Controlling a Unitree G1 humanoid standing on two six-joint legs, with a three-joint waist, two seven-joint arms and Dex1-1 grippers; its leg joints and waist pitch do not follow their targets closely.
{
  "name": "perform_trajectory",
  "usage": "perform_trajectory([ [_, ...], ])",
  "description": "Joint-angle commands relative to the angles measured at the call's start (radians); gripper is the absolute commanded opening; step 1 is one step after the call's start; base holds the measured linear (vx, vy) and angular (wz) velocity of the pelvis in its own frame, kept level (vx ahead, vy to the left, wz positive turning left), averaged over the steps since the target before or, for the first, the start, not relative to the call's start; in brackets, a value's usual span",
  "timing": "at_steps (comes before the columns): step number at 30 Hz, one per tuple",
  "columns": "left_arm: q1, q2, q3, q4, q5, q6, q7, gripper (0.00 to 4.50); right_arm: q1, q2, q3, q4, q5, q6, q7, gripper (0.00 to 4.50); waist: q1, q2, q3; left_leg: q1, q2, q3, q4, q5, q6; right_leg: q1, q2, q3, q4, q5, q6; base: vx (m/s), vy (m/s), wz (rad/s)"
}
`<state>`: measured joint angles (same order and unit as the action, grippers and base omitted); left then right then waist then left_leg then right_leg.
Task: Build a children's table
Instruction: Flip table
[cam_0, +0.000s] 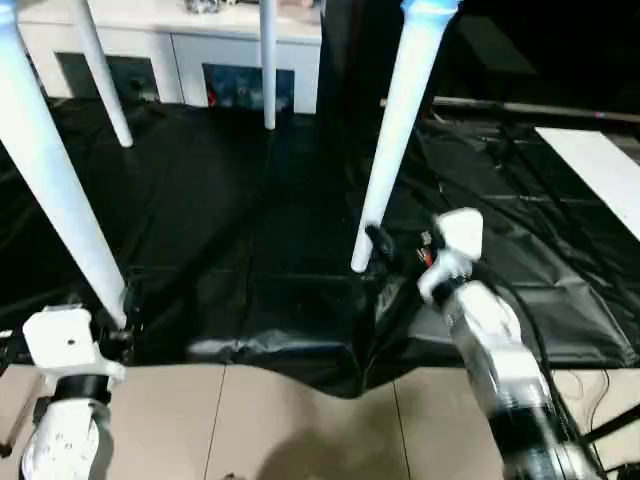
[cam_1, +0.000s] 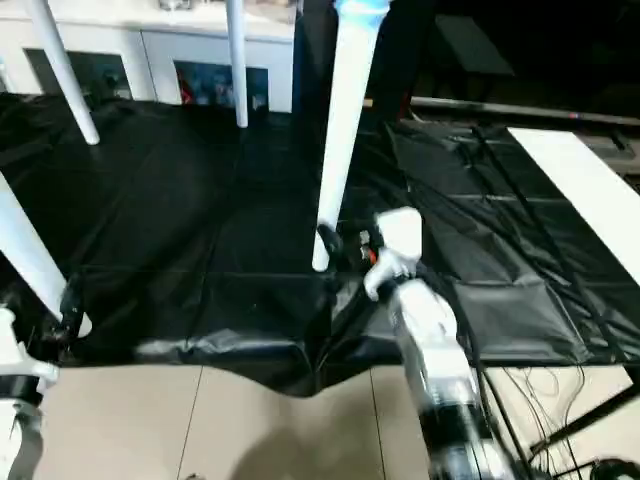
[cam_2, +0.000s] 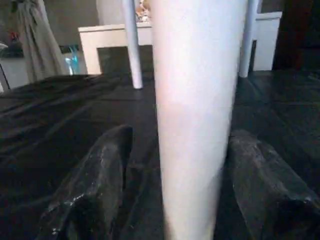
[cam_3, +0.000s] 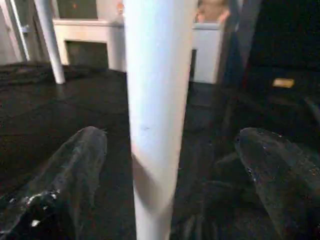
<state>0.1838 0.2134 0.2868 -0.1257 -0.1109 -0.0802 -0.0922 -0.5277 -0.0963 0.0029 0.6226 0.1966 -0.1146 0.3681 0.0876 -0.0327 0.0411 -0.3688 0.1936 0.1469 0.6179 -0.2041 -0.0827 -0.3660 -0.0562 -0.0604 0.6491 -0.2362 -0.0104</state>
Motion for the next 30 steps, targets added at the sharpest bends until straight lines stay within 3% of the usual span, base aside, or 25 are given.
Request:
perform_trajectory([
  [1,-0.024,0.022,0.015,0.007,0.012,0.043,0.008,3.26,-0.081,-0.001,-0.031,0.104,-0.012,-0.043,-0.012,4.50,-0.002,0.018,-0.040,0.009,0.033,-0.008,-0.090,-0.235,-0.010,0.021,-0.074,0.050,-0.081,-0.085,-0.183,0.000,0.000,0.00],
  [4,-0.036,0.049,0.033,0.017,0.017,0.077,0.013,3.26,-0.173,0.004,-0.037,0.217,-0.010,-0.051,0.014,4.50,-0.001,0.023,-0.040,0.010,0.037,-0.007,-0.088,-0.219,0.002,0.021,-0.077,0.049,-0.076,-0.064,-0.192,0.000,0.000,0.00],
  [5,-0.039,0.073,0.041,0.024,0.018,0.097,0.004,3.26,-0.227,0.006,-0.037,0.288,-0.006,-0.039,0.048,4.50,-0.005,0.014,-0.031,0.008,0.036,-0.005,-0.089,-0.214,0.011,0.016,-0.074,0.049,-0.075,-0.053,-0.197,0.000,0.000,0.00],
  [7,-0.039,0.099,0.051,0.033,0.019,0.119,-0.005,3.26,-0.272,0.006,-0.034,0.349,-0.010,-0.037,0.083,4.50,-0.001,0.022,-0.036,0.010,0.037,-0.006,-0.086,-0.191,0.022,0.019,-0.075,0.048,-0.070,-0.019,-0.205,0.000,0.000,0.00],
  [8,-0.038,0.115,0.062,0.035,0.019,0.132,-0.009,3.26,-0.292,0.004,-0.031,0.376,-0.013,-0.038,0.105,4.50,-0.002,0.018,-0.028,0.005,0.035,-0.006,-0.089,-0.189,0.030,0.018,-0.073,0.048,-0.070,-0.012,-0.210,0.000,0.000,0.00],
  [12,-0.035,0.159,0.101,0.033,0.018,0.158,-0.015,3.26,-0.339,-0.006,-0.020,0.455,-0.015,-0.058,0.235,4.50,-0.002,0.014,-0.026,0.006,0.039,-0.005,-0.086,-0.154,0.052,0.018,-0.074,0.047,-0.064,0.043,-0.230,0.000,0.000,0.00],
  [15,-0.037,0.173,0.107,0.037,0.024,0.163,-0.017,3.26,-0.340,-0.014,-0.016,0.476,-0.009,-0.072,0.335,4.50,-0.001,0.010,-0.025,0.001,0.040,-0.002,-0.081,-0.110,0.087,0.017,-0.074,0.046,-0.059,0.099,-0.247,0.000,0.000,0.00],
  [17,-0.050,0.193,0.109,0.056,0.031,0.159,-0.009,3.26,-0.320,-0.024,-0.005,0.464,0.007,-0.060,0.472,4.50,-0.002,0.011,-0.022,0.002,0.042,-0.002,-0.084,-0.130,0.097,0.017,-0.075,0.046,-0.062,0.071,-0.245,0.000,0.000,0.00],
  [22,-0.095,0.220,0.109,0.095,0.036,0.164,-0.007,3.26,-0.273,-0.047,0.039,0.433,0.000,-0.053,0.656,4.50,0.002,0.015,-0.018,0.007,0.046,-0.004,-0.088,-0.169,0.084,0.014,-0.079,0.046,-0.067,0.020,-0.249,0.000,0.000,0.00],
  [23,-0.104,0.224,0.108,0.103,0.037,0.164,-0.008,3.26,-0.272,-0.049,0.039,0.439,-0.004,-0.058,0.677,4.50,0.002,0.020,-0.019,0.006,0.047,-0.005,-0.088,-0.172,0.077,0.014,-0.081,0.046,-0.065,0.019,-0.255,0.000,0.000,0.00],
  [25,-0.134,0.241,0.106,0.137,0.047,0.158,-0.008,3.26,-0.250,-0.054,0.043,0.425,-0.009,-0.067,0.716,4.50,0.002,0.017,-0.018,0.006,0.044,-0.003,-0.088,-0.179,0.075,0.015,-0.081,0.047,-0.069,0.007,-0.261,0.000,0.000,0.00],
  [30,-0.196,0.281,0.104,0.220,0.059,0.144,-0.008,3.26,-0.211,-0.047,0.046,0.370,0.003,-0.060,0.745,4.50,0.004,0.022,-0.020,0.006,0.047,-0.006,-0.087,-0.154,0.073,0.016,-0.084,0.046,-0.064,0.024,-0.264,0.000,0.000,0.00],
])
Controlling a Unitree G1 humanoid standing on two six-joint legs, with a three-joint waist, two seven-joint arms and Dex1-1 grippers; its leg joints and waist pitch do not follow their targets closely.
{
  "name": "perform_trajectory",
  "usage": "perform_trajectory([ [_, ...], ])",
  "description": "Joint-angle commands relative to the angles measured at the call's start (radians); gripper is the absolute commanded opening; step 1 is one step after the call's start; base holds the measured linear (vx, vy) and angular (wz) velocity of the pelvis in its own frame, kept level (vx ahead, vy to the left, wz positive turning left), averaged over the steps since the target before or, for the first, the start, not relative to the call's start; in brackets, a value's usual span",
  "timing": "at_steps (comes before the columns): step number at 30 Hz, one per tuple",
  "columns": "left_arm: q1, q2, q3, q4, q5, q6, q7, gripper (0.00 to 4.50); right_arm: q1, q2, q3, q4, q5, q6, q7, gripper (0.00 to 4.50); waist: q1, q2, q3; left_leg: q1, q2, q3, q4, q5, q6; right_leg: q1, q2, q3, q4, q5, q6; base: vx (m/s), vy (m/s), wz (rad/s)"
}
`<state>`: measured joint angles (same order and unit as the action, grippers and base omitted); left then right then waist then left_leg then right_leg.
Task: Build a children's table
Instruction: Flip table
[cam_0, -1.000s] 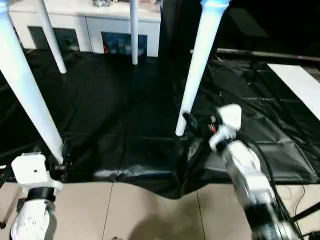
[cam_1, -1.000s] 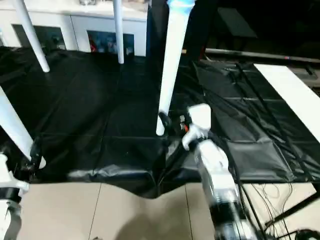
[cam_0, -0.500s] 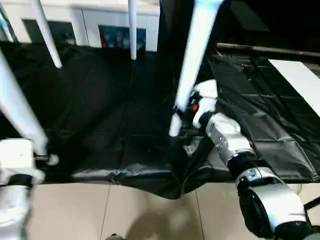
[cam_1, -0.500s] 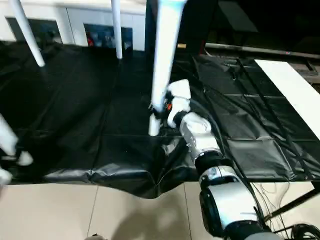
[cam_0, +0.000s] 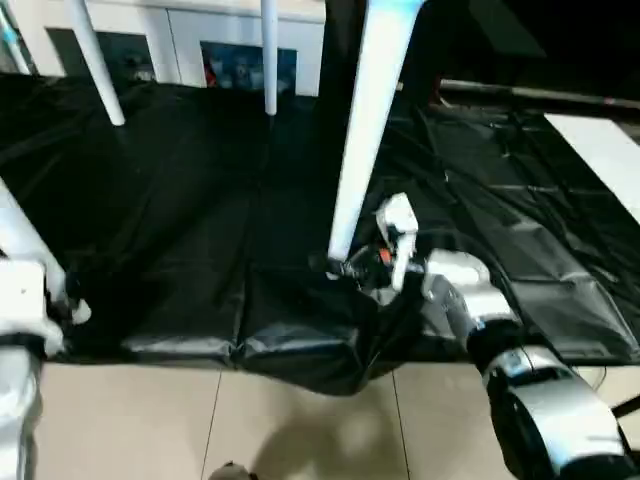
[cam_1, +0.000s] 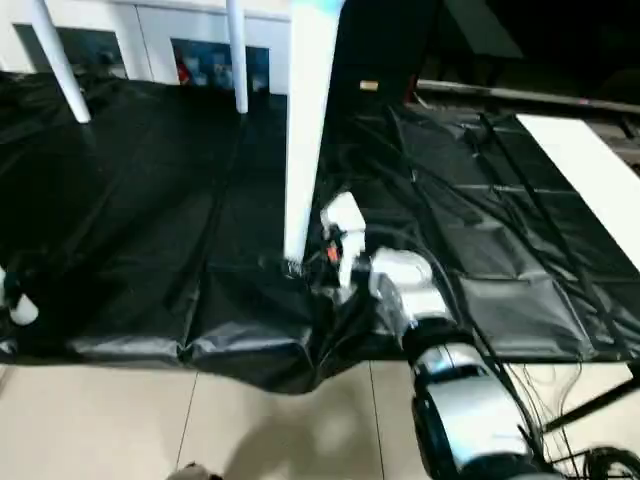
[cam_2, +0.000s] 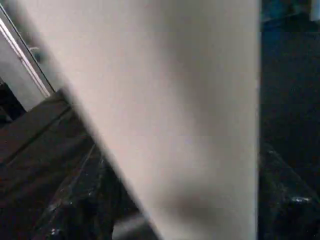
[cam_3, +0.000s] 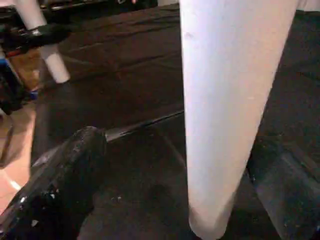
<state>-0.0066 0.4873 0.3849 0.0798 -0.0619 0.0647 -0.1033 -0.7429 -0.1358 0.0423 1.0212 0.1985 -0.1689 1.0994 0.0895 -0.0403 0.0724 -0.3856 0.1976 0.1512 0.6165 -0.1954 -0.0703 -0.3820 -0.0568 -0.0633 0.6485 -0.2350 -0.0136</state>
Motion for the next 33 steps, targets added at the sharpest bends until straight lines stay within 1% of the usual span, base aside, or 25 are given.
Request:
perform_trajectory([
  [1,-0.016,0.016,0.008,0.033,0.013,-0.006,0.003,3.26,0.017,-0.001,0.007,-0.051,0.010,0.002,0.019,4.50,0.002,0.033,-0.053,0.022,0.042,-0.011,-0.085,-0.158,0.060,0.032,-0.083,0.048,-0.062,0.031,-0.264,0.000,0.000,0.00],
  [2,-0.034,0.030,0.017,0.064,0.012,-0.013,0.004,3.26,0.042,0.011,0.012,-0.095,0.021,0.014,0.024,4.50,0.002,0.031,-0.054,0.023,0.042,-0.010,-0.084,-0.137,0.066,0.032,-0.082,0.048,-0.061,0.066,-0.262,0.000,0.000,0.00],
  [3,-0.039,0.033,0.019,0.074,0.012,-0.015,0.004,3.26,0.050,0.015,0.014,-0.107,0.022,0.016,0.027,4.50,0.001,0.032,-0.054,0.023,0.042,-0.010,-0.084,-0.131,0.069,0.031,-0.081,0.047,-0.059,0.075,-0.262,0.000,0.000,0.00],
  [5,-0.049,0.043,0.020,0.098,0.014,-0.024,-0.001,3.26,0.076,0.027,0.019,-0.144,0.025,0.024,0.032,4.50,-0.001,0.031,-0.056,0.023,0.042,-0.011,-0.084,-0.129,0.074,0.032,-0.082,0.046,-0.059,0.086,-0.269,0.000,0.000,0.00],
  [6,-0.055,0.048,0.021,0.111,0.015,-0.028,-0.002,3.26,0.090,0.032,0.023,-0.163,0.025,0.028,0.032,4.50,0.001,0.032,-0.054,0.023,0.043,-0.011,-0.086,-0.138,0.074,0.032,-0.082,0.047,-0.060,0.077,-0.265,0.000,0.000,0.00],
  [7,-0.067,0.058,0.022,0.141,0.015,-0.039,-0.006,3.26,0.121,0.045,0.033,-0.203,0.027,0.037,0.032,4.50,0.000,0.034,-0.055,0.023,0.043,-0.011,-0.086,-0.143,0.071,0.032,-0.083,0.048,-0.060,0.073,-0.265,0.000,0.000,0.00],
  [8,-0.070,0.060,0.023,0.149,0.014,-0.044,-0.008,3.26,0.131,0.049,0.036,-0.214,0.026,0.039,0.032,4.50,0.000,0.033,-0.055,0.024,0.043,-0.011,-0.087,-0.144,0.068,0.032,-0.082,0.048,-0.061,0.075,-0.258,0.000,0.000,0.00],
  [9,-0.070,0.060,0.023,0.149,0.014,-0.044,-0.008,3.26,0.131,0.049,0.036,-0.214,0.026,0.039,0.032,4.50,0.000,0.034,-0.055,0.026,0.044,-0.012,-0.089,-0.159,0.061,0.030,-0.083,0.048,-0.061,0.065,-0.259,0.000,0.000,0.00],
  [10,-0.073,0.062,0.022,0.154,0.015,-0.047,-0.009,3.26,0.139,0.051,0.039,-0.224,0.026,0.041,0.031,4.50,-0.001,0.034,-0.055,0.026,0.045,-0.012,-0.091,-0.167,0.057,0.030,-0.083,0.048,-0.062,0.057,-0.262,0.000,0.000,0.00],
  [11,-0.080,0.068,0.019,0.170,0.017,-0.054,-0.011,3.26,0.156,0.055,0.046,-0.246,0.025,0.046,0.028,4.50,0.001,0.034,-0.052,0.026,0.044,-0.011,-0.092,-0.185,0.050,0.030,-0.084,0.049,-0.066,0.032,-0.259,0.000,0.000,0.00],
  [13,-0.100,0.079,0.013,0.205,0.021,-0.065,-0.013,3.26,0.187,0.064,0.056,-0.286,0.026,0.063,0.021,4.50,0.002,0.040,-0.050,0.027,0.044,-0.012,-0.096,-0.214,0.033,0.028,-0.084,0.051,-0.068,0.006,-0.246,0.000,0.000,0.00],
  [14,-0.101,0.080,0.013,0.207,0.021,-0.066,-0.014,3.26,0.188,0.065,0.056,-0.288,0.026,0.064,0.021,4.50,0.002,0.037,-0.050,0.028,0.044,-0.011,-0.097,-0.220,0.031,0.027,-0.083,0.051,-0.070,0.001,-0.243,0.000,0.000,0.00],
  [15,-0.112,0.084,0.011,0.224,0.020,-0.074,-0.016,3.26,0.202,0.069,0.061,-0.310,0.027,0.074,0.017,4.50,0.003,0.038,-0.048,0.028,0.044,-0.012,-0.099,-0.229,0.025,0.027,-0.084,0.053,-0.071,-0.009,-0.238,0.000,0.000,0.00],
  [17,-0.129,0.092,0.005,0.257,0.026,-0.085,-0.018,3.26,0.227,0.074,0.065,-0.357,0.033,0.099,0.013,4.50,0.003,0.040,-0.049,0.028,0.044,-0.013,-0.100,-0.233,0.017,0.027,-0.084,0.054,-0.071,-0.010,-0.229,0.000,0.000,0.00],
  [20,-0.142,0.097,0.000,0.282,0.028,-0.101,-0.020,3.26,0.251,0.074,0.067,-0.409,0.038,0.126,0.004,4.50,0.003,0.040,-0.048,0.025,0.045,-0.014,-0.101,-0.233,0.012,0.028,-0.087,0.054,-0.070,-0.012,-0.230,0.000,0.000,0.00],
  [22,-0.152,0.100,-0.002,0.304,0.030,-0.114,-0.022,3.26,0.267,0.072,0.064,-0.425,0.025,0.119,-0.045,4.50,0.005,0.040,-0.047,0.027,0.044,-0.013,-0.101,-0.231,0.007,0.025,-0.087,0.055,-0.074,-0.018,-0.223,0.000,0.000,0.00],
  [23,-0.159,0.101,-0.002,0.317,0.031,-0.125,-0.023,3.26,0.251,0.077,0.051,-0.377,-0.030,0.039,-0.154,4.50,0.005,0.041,-0.049,0.028,0.045,-0.013,-0.101,-0.221,-0.004,0.023,-0.089,0.055,-0.072,-0.016,-0.223,0.000,0.000,0.00],
  [24,-0.159,0.101,-0.002,0.318,0.031,-0.125,-0.023,3.26,0.250,0.078,0.049,-0.374,-0.032,0.036,-0.160,4.50,0.004,0.041,-0.048,0.027,0.044,-0.012,-0.102,-0.227,-0.011,0.022,-0.088,0.055,-0.073,-0.025,-0.224,0.000,0.000,0.00],
  [25,-0.160,0.102,-0.001,0.320,0.031,-0.126,-0.023,3.26,0.240,0.082,0.040,-0.353,-0.045,0.014,-0.200,4.50,0.005,0.041,-0.048,0.029,0.043,-0.011,-0.102,-0.233,-0.018,0.021,-0.089,0.055,-0.074,-0.033,-0.225,0.000,0.000,0.00],
  [26,-0.160,0.104,0.001,0.325,0.029,-0.130,-0.026,3.26,0.233,0.088,0.026,-0.343,-0.048,0.006,-0.232,4.50,0.003,0.041,-0.047,0.028,0.042,-0.011,-0.103,-0.251,-0.022,0.023,-0.088,0.056,-0.075,-0.050,-0.224,0.000,0.000,0.00],
  [27,-0.155,0.104,0.010,0.320,0.000,-0.125,-0.057,3.26,0.225,0.093,0.011,-0.333,-0.047,0.003,-0.262,4.50,0.002,0.037,-0.046,0.029,0.043,-0.011,-0.105,-0.262,-0.025,0.022,-0.090,0.057,-0.077,-0.070,-0.223,0.000,0.000,0.00],
  [29,-0.149,0.103,0.021,0.315,-0.014,-0.132,-0.064,3.56,0.220,0.097,0.002,-0.330,-0.042,0.004,-0.274,4.50,0.002,0.040,-0.046,0.029,0.043,-0.011,-0.106,-0.273,-0.025,0.020,-0.088,0.058,-0.077,-0.079,-0.221,0.000,0.000,0.00],
  [31,-0.140,0.101,0.042,0.313,-0.041,-0.148,-0.075,3.62,0.225,0.100,-0.004,-0.347,-0.038,0.007,-0.286,4.50,0.002,0.039,-0.046,0.027,0.043,-0.011,-0.105,-0.259,-0.018,0.023,-0.088,0.059,-0.077,-0.057,-0.217,0.000,0.000,0.00],
  [32,-0.125,0.098,0.058,0.305,-0.057,-0.168,-0.077,3.76,0.235,0.102,-0.006,-0.369,-0.031,0.009,-0.284,4.50,0.002,0.037,-0.050,0.025,0.043,-0.011,-0.105,-0.234,-0.010,0.027,-0.088,0.057,-0.074,-0.026,-0.217,0.000,0.000,0.00],
  [33,-0.118,0.096,0.065,0.301,-0.065,-0.176,-0.080,3.76,0.242,0.102,-0.006,-0.381,-0.026,0.013,-0.283,4.50,0.001,0.035,-0.050,0.024,0.044,-0.011,-0.105,-0.228,-0.007,0.027,-0.088,0.057,-0.074,-0.016,-0.216,0.000,0.000,0.00],
])
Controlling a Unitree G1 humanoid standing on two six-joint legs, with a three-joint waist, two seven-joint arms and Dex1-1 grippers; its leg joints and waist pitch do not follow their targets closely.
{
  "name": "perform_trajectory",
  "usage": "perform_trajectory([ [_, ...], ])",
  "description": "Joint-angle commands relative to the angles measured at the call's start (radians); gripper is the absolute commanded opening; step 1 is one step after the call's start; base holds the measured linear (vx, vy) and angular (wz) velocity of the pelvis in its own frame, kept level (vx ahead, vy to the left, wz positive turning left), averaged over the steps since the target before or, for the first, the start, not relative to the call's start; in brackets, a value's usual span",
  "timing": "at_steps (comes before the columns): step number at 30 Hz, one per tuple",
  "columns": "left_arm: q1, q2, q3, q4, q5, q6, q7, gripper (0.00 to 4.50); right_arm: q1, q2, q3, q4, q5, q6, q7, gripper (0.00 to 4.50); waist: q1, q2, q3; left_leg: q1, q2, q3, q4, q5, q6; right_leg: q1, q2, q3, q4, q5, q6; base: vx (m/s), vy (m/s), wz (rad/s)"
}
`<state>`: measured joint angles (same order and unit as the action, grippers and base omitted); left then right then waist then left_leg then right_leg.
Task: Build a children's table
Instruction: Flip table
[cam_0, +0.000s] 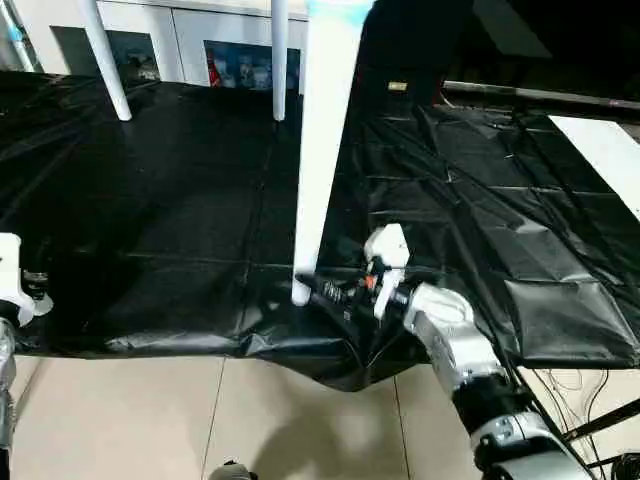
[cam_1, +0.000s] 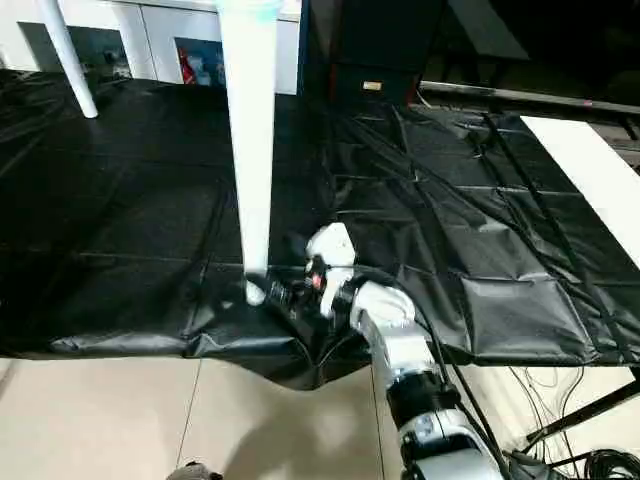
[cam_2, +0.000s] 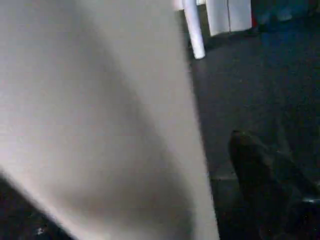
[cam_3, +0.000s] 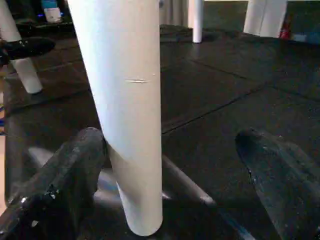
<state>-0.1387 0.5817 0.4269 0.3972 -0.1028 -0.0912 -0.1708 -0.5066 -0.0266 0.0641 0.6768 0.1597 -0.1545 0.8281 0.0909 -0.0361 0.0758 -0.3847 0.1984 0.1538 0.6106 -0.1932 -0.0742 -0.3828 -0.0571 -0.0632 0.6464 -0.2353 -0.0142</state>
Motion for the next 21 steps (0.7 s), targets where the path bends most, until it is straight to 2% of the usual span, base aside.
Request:
perform_trajectory([
  [1,0.022,-0.001,0.031,-0.021,-0.032,-0.028,-0.016,3.90,0.012,-0.007,-0.027,-0.048,0.018,0.002,-0.012,4.50,-0.001,0.031,-0.054,0.022,0.043,-0.014,-0.099,-0.224,-0.001,0.029,-0.088,0.057,-0.070,-0.006,-0.215,0.000,0.000,0.00],
  [3,0.043,-0.011,0.048,-0.037,-0.053,-0.048,-0.025,4.04,0.028,-0.009,-0.026,-0.072,0.030,0.011,-0.007,4.50,-0.003,0.031,-0.054,0.023,0.043,-0.012,-0.099,-0.215,0.006,0.029,-0.086,0.056,-0.070,0.015,-0.213,0.000,0.000,0.00],
  [4,0.078,-0.029,0.069,-0.067,-0.096,-0.070,-0.059,4.07,0.054,-0.017,-0.021,-0.102,0.043,0.025,0.004,4.50,-0.001,0.026,-0.058,0.025,0.043,-0.011,-0.097,-0.202,0.014,0.030,-0.087,0.056,-0.069,0.024,-0.215,0.000,0.000,0.00],
  [5,0.105,-0.045,0.084,-0.089,-0.134,-0.080,-0.094,4.34,0.074,-0.022,-0.017,-0.123,0.049,0.034,0.014,4.50,0.001,0.026,-0.057,0.022,0.048,-0.012,-0.100,-0.196,0.013,0.033,-0.090,0.056,-0.070,0.029,-0.217,0.000,0.000,0.00],
  [6,0.131,-0.057,0.096,-0.107,-0.165,-0.084,-0.125,4.34,0.096,-0.027,-0.014,-0.154,0.059,0.049,0.025,4.50,0.000,0.025,-0.058,0.023,0.048,-0.010,-0.100,-0.200,0.011,0.032,-0.087,0.056,-0.070,0.031,-0.219,0.000,0.000,0.00],
  [10,0.149,-0.061,0.101,-0.112,-0.174,-0.095,-0.138,4.45,0.113,-0.030,-0.012,-0.180,0.068,0.064,0.032,4.50,0.002,0.021,-0.057,0.027,0.044,-0.006,-0.102,-0.231,0.013,0.030,-0.086,0.058,-0.078,-0.017,-0.209,0.000,0.000,0.00],
  [11,0.178,-0.071,0.117,-0.130,-0.198,-0.104,-0.155,4.45,0.143,-0.036,-0.010,-0.226,0.078,0.081,0.036,4.50,0.004,0.017,-0.060,0.026,0.046,-0.008,-0.104,-0.239,0.009,0.034,-0.088,0.059,-0.080,-0.046,-0.199,0.000,0.000,0.00],
  [13,0.235,-0.084,0.138,-0.166,-0.244,-0.115,-0.195,4.45,0.197,-0.049,-0.010,-0.306,0.090,0.106,0.029,4.50,0.006,0.019,-0.058,0.025,0.050,-0.009,-0.107,-0.250,0.002,0.034,-0.090,0.060,-0.084,-0.076,-0.185,0.000,0.000,0.00],
  [14,0.271,-0.095,0.149,-0.194,-0.276,-0.120,-0.222,4.45,0.227,-0.057,-0.014,-0.346,0.094,0.116,0.021,4.50,0.005,0.019,-0.062,0.026,0.050,-0.009,-0.110,-0.266,-0.004,0.036,-0.089,0.059,-0.087,-0.097,-0.178,0.000,0.000,0.00],
  [15,0.288,-0.101,0.154,-0.209,-0.289,-0.119,-0.231,4.45,0.240,-0.062,-0.016,-0.364,0.097,0.120,0.018,4.50,0.007,0.018,-0.063,0.029,0.051,-0.009,-0.109,-0.270,-0.008,0.034,-0.090,0.060,-0.087,-0.100,-0.179,0.000,0.000,0.00],
  [17,0.385,-0.134,0.183,-0.303,-0.354,-0.098,-0.261,4.45,0.314,-0.084,-0.024,-0.478,0.116,0.158,-0.004,4.50,0.007,0.013,-0.063,0.027,0.052,-0.005,-0.110,-0.253,-0.009,0.034,-0.084,0.060,-0.085,-0.046,-0.181,0.000,0.000,0.00],
  [18,0.409,-0.141,0.187,-0.322,-0.357,-0.099,-0.264,4.45,0.329,-0.087,-0.024,-0.498,0.120,0.165,-0.010,4.50,0.007,0.013,-0.062,0.026,0.053,-0.006,-0.111,-0.255,-0.006,0.035,-0.083,0.060,-0.085,-0.042,-0.180,0.000,0.000,0.00],
  [19,0.420,-0.142,0.186,-0.330,-0.359,-0.097,-0.270,4.45,0.333,-0.089,-0.024,-0.505,0.118,0.165,-0.014,4.50,0.007,0.007,-0.062,0.027,0.051,-0.004,-0.110,-0.260,-0.004,0.034,-0.081,0.060,-0.087,-0.046,-0.178,0.000,0.000,0.00],
  [20,0.450,-0.146,0.184,-0.353,-0.366,-0.092,-0.285,4.45,0.345,-0.092,-0.025,-0.522,0.113,0.167,-0.026,4.50,0.008,0.007,-0.058,0.027,0.050,-0.001,-0.111,-0.288,-0.003,0.030,-0.083,0.062,-0.094,-0.097,-0.167,0.000,0.000,0.00],
  [21,0.476,-0.149,0.180,-0.373,-0.367,-0.087,-0.293,4.45,0.352,-0.091,-0.030,-0.535,0.104,0.171,-0.043,4.50,0.008,0.007,-0.058,0.027,0.050,-0.001,-0.111,-0.288,-0.003,0.030,-0.083,0.062,-0.094,-0.097,-0.167,0.000,0.000,0.00],
])
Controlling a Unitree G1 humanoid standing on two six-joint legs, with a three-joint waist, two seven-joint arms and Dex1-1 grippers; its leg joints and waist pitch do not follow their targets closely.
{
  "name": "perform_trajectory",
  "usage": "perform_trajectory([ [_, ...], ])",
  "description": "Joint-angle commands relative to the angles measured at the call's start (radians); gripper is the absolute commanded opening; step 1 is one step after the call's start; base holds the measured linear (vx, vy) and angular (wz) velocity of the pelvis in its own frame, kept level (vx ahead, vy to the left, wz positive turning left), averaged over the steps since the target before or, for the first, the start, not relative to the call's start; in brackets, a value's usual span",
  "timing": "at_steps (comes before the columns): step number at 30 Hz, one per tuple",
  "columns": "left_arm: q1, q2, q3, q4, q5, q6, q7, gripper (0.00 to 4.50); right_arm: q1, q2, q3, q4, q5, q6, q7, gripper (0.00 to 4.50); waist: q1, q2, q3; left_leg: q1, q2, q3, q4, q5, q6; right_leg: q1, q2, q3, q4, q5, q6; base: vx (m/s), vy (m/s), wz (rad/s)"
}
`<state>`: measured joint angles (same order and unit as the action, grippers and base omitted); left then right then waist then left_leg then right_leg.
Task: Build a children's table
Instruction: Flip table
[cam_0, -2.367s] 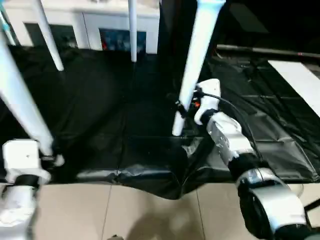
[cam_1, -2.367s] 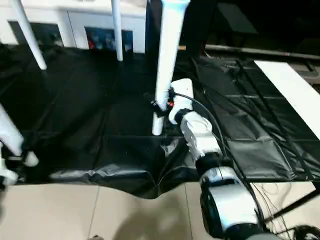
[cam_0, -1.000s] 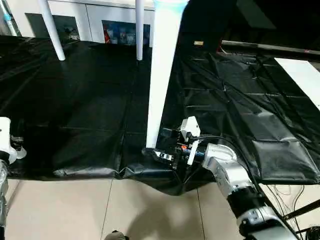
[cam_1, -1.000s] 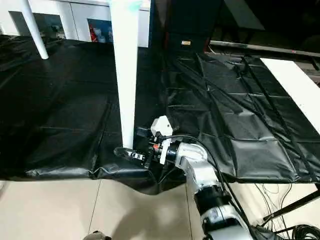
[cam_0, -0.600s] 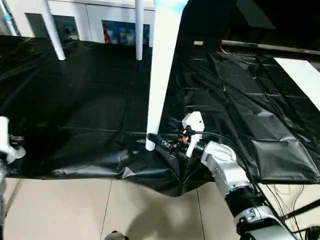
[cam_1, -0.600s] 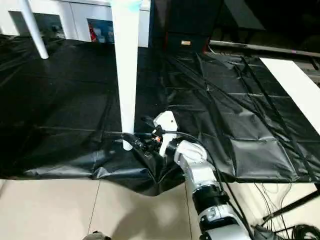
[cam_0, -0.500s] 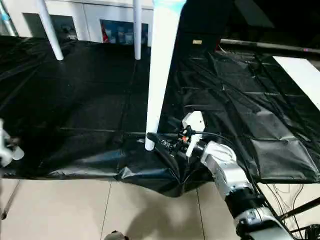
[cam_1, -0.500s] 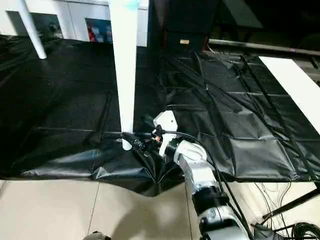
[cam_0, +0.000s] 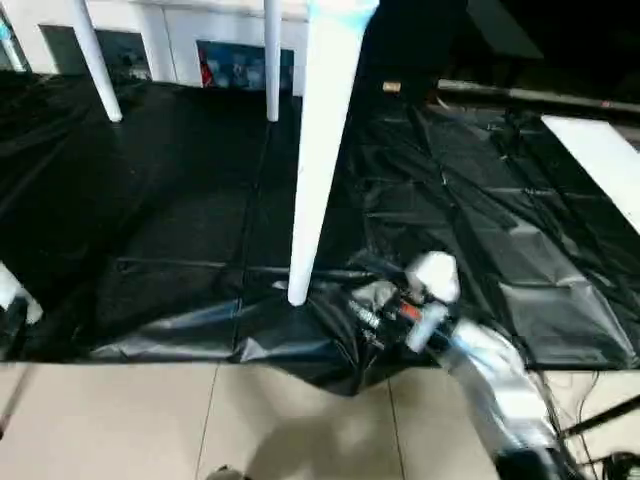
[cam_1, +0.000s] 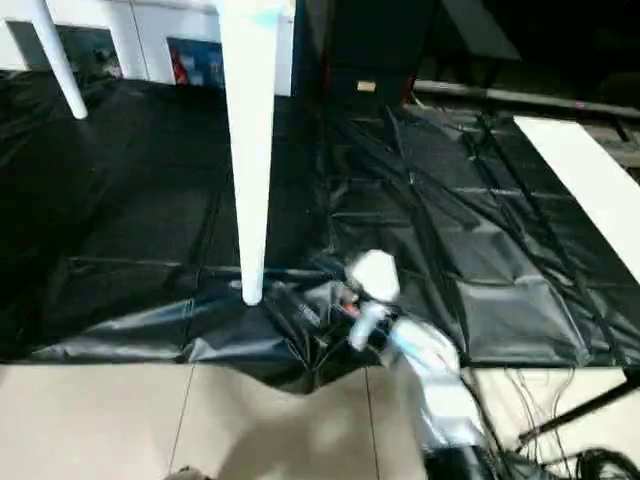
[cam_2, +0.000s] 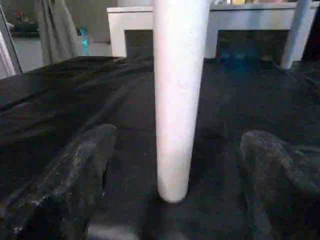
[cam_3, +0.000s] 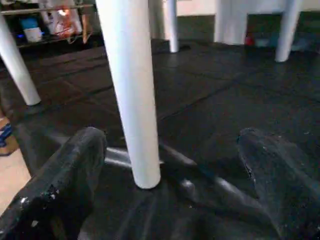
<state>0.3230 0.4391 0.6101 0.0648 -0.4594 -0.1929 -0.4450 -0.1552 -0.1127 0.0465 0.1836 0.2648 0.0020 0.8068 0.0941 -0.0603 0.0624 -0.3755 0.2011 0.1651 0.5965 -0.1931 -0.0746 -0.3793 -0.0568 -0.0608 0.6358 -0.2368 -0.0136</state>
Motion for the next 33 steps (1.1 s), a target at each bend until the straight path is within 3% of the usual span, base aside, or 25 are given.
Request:
perform_trajectory([
  [1,0.090,-0.022,-0.024,-0.111,-0.014,0.030,-0.037,4.45,0.022,-0.004,-0.028,-0.084,-0.027,0.039,-0.081,4.50,0.005,0.029,-0.039,0.019,0.048,-0.013,-0.101,-0.319,-0.008,0.023,-0.086,0.061,-0.090,-0.170,-0.154,0.000,0.000,0.00],
  [2,0.121,-0.031,-0.036,-0.145,-0.017,0.038,-0.042,4.45,0.030,-0.004,-0.036,-0.103,-0.039,0.054,-0.109,4.50,0.007,0.028,-0.034,0.020,0.054,-0.015,-0.107,-0.346,-0.023,0.020,-0.087,0.062,-0.093,-0.231,-0.140,0.000,0.000,0.00],
  [3,0.154,-0.060,-0.068,-0.203,-0.014,0.051,-0.020,4.45,0.039,-0.004,-0.040,-0.124,-0.063,0.067,-0.141,4.50,0.004,0.027,-0.024,0.021,0.054,-0.016,-0.115,-0.420,-0.043,0.016,-0.086,0.061,-0.104,-0.341,-0.112,0.000,0.000,0.00],
  [5,0.175,-0.081,-0.088,-0.241,-0.015,0.060,-0.006,4.45,0.048,-0.007,-0.038,-0.142,-0.076,0.078,-0.163,4.50,0.007,0.026,-0.023,0.040,0.051,-0.017,-0.111,-0.501,-0.066,0.001,-0.089,0.067,-0.123,-0.446,-0.087,0.000,0.000,0.00],
  [6,0.201,-0.118,-0.140,-0.301,0.010,0.065,0.031,4.45,0.057,-0.009,-0.036,-0.165,-0.096,0.096,-0.190,4.50,0.007,0.027,-0.018,0.047,0.048,-0.017,-0.108,-0.534,-0.071,-0.008,-0.089,0.069,-0.131,-0.495,-0.075,0.000,0.000,0.00],
  [7,0.217,-0.162,-0.197,-0.359,0.064,0.066,0.078,4.45,0.069,-0.017,-0.025,-0.195,-0.120,0.121,-0.211,4.50,0.010,0.028,-0.022,0.045,0.050,-0.024,-0.111,-0.532,-0.075,0.001,-0.092,0.069,-0.130,-0.496,-0.063,0.000,0.000,0.00],
  [8,0.216,-0.207,-0.262,-0.405,0.109,0.086,0.132,4.45,0.080,-0.020,-0.014,-0.220,-0.137,0.140,-0.227,4.50,0.010,0.023,-0.020,0.038,0.058,-0.025,-0.118,-0.513,-0.079,0.009,-0.088,0.068,-0.130,-0.459,-0.053,0.000,0.000,0.00],
  [9,0.187,-0.270,-0.327,-0.440,0.174,0.095,0.202,4.45,0.093,-0.017,-0.003,-0.253,-0.129,0.180,-0.245,4.50,0.017,0.022,-0.025,0.045,0.054,-0.019,-0.113,-0.494,-0.077,0.006,-0.085,0.068,-0.129,-0.425,-0.049,0.000,0.000,0.00],
  [10,0.161,-0.288,-0.349,-0.441,0.200,0.102,0.227,4.45,0.096,-0.009,-0.004,-0.261,-0.113,0.201,-0.253,4.50,0.014,0.011,-0.027,0.045,0.053,-0.016,-0.112,-0.473,-0.070,0.008,-0.081,0.069,-0.126,-0.391,-0.047,0.000,0.000,0.00],
  [12,0.127,-0.300,-0.365,-0.437,0.228,0.112,0.250,4.45,0.093,0.001,-0.004,-0.263,-0.098,0.213,-0.260,4.50,0.017,0.011,-0.032,0.039,0.046,-0.015,-0.110,-0.434,-0.063,0.012,-0.083,0.069,-0.126,-0.385,-0.036,0.000,0.000,0.00],
  [14,0.093,-0.314,-0.377,-0.441,0.251,0.127,0.272,4.45,0.090,0.011,0.001,-0.265,-0.076,0.232,-0.263,4.50,0.012,0.006,-0.034,0.023,0.044,-0.020,-0.113,-0.382,-0.059,0.028,-0.082,0.063,-0.119,-0.353,-0.020,0.000,0.000,0.00],
  [16,0.059,-0.313,-0.384,-0.447,0.285,0.132,0.275,4.45,0.099,0.007,0.035,-0.276,-0.056,0.254,-0.227,4.50,0.009,0.008,-0.041,0.023,0.043,-0.019,-0.106,-0.335,-0.052,0.028,-0.079,0.064,-0.110,-0.270,-0.030,0.000,0.000,0.00],
  [17,0.051,-0.307,-0.389,-0.451,0.279,0.141,0.272,4.45,0.102,0.006,0.045,-0.280,-0.055,0.259,-0.216,4.50,0.008,0.015,-0.043,0.023,0.043,-0.019,-0.105,-0.326,-0.052,0.030,-0.079,0.063,-0.107,-0.245,-0.037,0.000,0.000,0.00],
  [20,0.051,-0.293,-0.399,-0.470,0.284,0.159,0.271,4.45,0.116,-0.007,0.060,-0.300,-0.018,0.275,-0.161,4.50,0.004,0.013,-0.049,0.024,0.043,-0.015,-0.097,-0.279,-0.040,0.032,-0.072,0.062,-0.095,-0.106,-0.070,0.000,0.000,0.00],
  [21,0.050,-0.294,-0.402,-0.476,0.286,0.170,0.277,4.45,0.120,-0.013,0.063,-0.309,0.004,0.297,-0.139,4.50,0.006,0.027,-0.049,0.025,0.042,-0.018,-0.098,-0.272,-0.042,0.034,-0.073,0.061,-0.090,-0.079,-0.078,0.000,0.000,0.00],
  [24,0.055,-0.293,-0.413,-0.490,0.289,0.208,0.290,4.45,0.126,-0.060,0.086,-0.331,0.042,0.351,-0.059,4.50,0.006,0.025,-0.054,0.024,0.041,-0.013,-0.088,-0.211,-0.024,0.042,-0.067,0.057,-0.080,0.067,-0.107,0.000,0.000,0.00],
  [26,0.059,-0.290,-0.418,-0.493,0.301,0.218,0.291,4.45,0.118,-0.075,0.089,-0.324,0.038,0.344,-0.053,4.50,0.008,0.028,-0.054,0.024,0.040,-0.012,-0.088,-0.208,-0.022,0.043,-0.069,0.057,-0.082,0.066,-0.113,0.000,0.000,0.00],
  [32,0.107,-0.264,-0.422,-0.523,0.295,0.249,0.256,4.45,0.101,-0.112,0.078,-0.309,0.047,0.332,-0.025,4.50,0.015,0.028,-0.047,0.027,0.041,-0.011,-0.093,-0.286,-0.017,0.036,-0.076,0.061,-0.099,-0.138,-0.098,0.000,0.000,0.00],
  [33,0.108,-0.262,-0.424,-0.530,0.298,0.263,0.260,4.45,0.101,-0.115,0.079,-0.309,0.049,0.334,-0.023,4.50,0.015,0.028,-0.047,0.027,0.041,-0.011,-0.093,-0.286,-0.017,0.036,-0.076,0.061,-0.099,-0.138,-0.098,0.000,0.000,0.00],
])
